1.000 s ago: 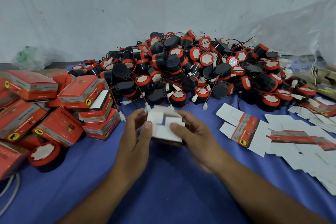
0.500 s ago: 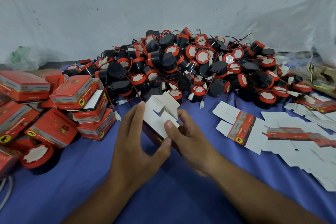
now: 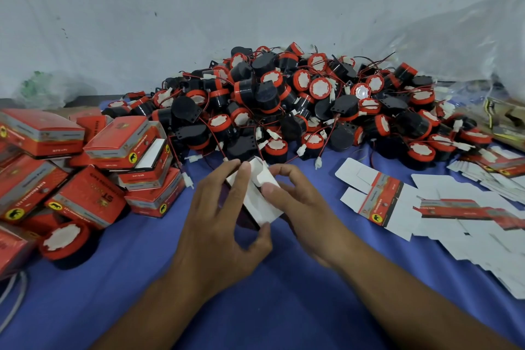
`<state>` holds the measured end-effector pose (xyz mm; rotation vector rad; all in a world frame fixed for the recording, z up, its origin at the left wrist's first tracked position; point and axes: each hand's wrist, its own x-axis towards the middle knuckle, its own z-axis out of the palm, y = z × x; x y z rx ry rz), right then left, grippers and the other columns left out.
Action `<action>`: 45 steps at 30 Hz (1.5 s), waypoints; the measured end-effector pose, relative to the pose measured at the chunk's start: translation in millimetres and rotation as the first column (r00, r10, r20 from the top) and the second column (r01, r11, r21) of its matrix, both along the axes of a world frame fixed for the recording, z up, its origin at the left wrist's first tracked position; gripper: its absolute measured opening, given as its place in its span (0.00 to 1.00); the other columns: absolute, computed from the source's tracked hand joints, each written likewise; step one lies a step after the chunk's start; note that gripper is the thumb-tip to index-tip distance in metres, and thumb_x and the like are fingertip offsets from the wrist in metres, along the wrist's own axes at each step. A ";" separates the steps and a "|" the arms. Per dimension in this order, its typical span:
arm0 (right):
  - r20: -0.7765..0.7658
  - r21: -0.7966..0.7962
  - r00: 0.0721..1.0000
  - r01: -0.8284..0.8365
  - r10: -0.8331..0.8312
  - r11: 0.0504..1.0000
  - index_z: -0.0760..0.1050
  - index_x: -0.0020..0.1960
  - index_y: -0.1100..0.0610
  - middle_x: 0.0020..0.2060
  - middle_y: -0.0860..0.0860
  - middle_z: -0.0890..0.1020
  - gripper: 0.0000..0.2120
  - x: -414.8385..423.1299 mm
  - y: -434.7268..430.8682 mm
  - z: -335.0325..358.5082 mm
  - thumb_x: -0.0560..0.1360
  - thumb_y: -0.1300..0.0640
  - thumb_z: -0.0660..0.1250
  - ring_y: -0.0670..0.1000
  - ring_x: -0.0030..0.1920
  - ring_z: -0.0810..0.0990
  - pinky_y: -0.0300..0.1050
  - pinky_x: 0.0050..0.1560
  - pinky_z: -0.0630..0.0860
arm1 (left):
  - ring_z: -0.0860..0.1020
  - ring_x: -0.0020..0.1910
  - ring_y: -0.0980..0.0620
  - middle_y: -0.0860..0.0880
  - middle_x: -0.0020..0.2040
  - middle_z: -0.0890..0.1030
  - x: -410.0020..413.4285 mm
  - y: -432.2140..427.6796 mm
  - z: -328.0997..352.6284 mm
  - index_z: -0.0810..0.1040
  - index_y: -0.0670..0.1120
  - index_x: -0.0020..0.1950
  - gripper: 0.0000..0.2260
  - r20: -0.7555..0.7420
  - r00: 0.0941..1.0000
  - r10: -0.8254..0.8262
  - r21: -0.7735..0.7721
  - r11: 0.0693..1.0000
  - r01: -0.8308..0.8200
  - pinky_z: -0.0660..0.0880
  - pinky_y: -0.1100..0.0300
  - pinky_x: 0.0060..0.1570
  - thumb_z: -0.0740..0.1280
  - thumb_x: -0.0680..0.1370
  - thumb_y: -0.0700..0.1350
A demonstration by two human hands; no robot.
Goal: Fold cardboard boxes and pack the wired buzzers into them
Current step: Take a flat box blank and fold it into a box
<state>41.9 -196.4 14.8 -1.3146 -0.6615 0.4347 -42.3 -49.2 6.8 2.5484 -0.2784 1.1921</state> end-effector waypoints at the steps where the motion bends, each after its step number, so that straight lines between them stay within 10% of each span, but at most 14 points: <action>1: 0.056 0.000 0.998 0.007 -0.007 1.000 0.76 0.61 0.46 0.51 0.56 0.85 0.16 -1.1 0.5 1.1 0.74 0.46 0.70 0.55 0.52 0.83 0.56 0.56 0.79 | 0.71 0.69 0.37 0.34 0.68 0.71 0.3 -0.6 0.2 0.69 0.32 0.71 0.33 0.007 1.000 0.004 0.000 1.000 -0.004 0.73 0.40 0.61 0.70 0.73 0.53; 10: 0.242 -0.070 0.968 0.086 -0.066 0.994 0.66 0.75 0.41 0.69 0.37 0.75 0.23 -10.2 7.1 -8.5 0.80 0.50 0.62 0.40 0.70 0.72 0.47 0.70 0.72 | 0.73 0.66 0.43 0.36 0.66 0.74 1.8 -1.5 -1.3 0.74 0.31 0.66 0.30 0.078 0.997 0.029 -0.057 0.998 -0.024 0.69 0.57 0.67 0.69 0.75 0.54; 24: 0.354 -0.070 0.917 0.222 -0.184 0.973 0.67 0.71 0.32 0.60 0.33 0.80 0.21 -15.3 4.1 -5.8 0.80 0.46 0.61 0.41 0.61 0.79 0.50 0.63 0.77 | 0.72 0.67 0.48 0.37 0.65 0.74 1.5 -2.2 -1.1 0.73 0.31 0.66 0.30 0.187 0.982 -0.011 -0.053 0.998 0.021 0.68 0.60 0.67 0.69 0.76 0.55; 34: 0.564 -0.174 0.819 0.241 -0.104 0.955 0.54 0.74 0.30 0.60 0.49 0.76 0.24 -15.8 3.3 -1.5 0.83 0.45 0.57 0.43 0.61 0.74 0.34 0.61 0.70 | 0.75 0.65 0.42 0.36 0.64 0.75 3.5 1.3 -4.1 0.71 0.30 0.66 0.30 0.232 0.973 0.011 -0.016 1.000 -0.008 0.75 0.54 0.63 0.73 0.75 0.52; 40: 0.421 -0.127 0.901 0.168 -0.100 0.978 0.60 0.71 0.32 0.62 0.52 0.77 0.20 -10.3 2.3 -1.2 0.82 0.46 0.54 0.43 0.63 0.73 0.36 0.67 0.66 | 0.72 0.67 0.46 0.37 0.64 0.74 3.5 1.7 -3.9 0.71 0.30 0.65 0.32 0.239 0.971 0.006 -0.008 1.000 -0.004 0.72 0.58 0.66 0.75 0.73 0.52; 45: 0.725 -0.150 0.665 0.407 -0.180 0.901 0.60 0.77 0.44 0.52 0.51 0.80 0.23 -8.2 1.9 -4.0 0.82 0.49 0.59 0.46 0.55 0.76 0.35 0.56 0.71 | 0.76 0.65 0.42 0.36 0.64 0.75 6.3 2.4 -6.0 0.73 0.30 0.64 0.29 0.245 0.969 -0.020 0.021 1.000 0.016 0.76 0.52 0.62 0.73 0.74 0.51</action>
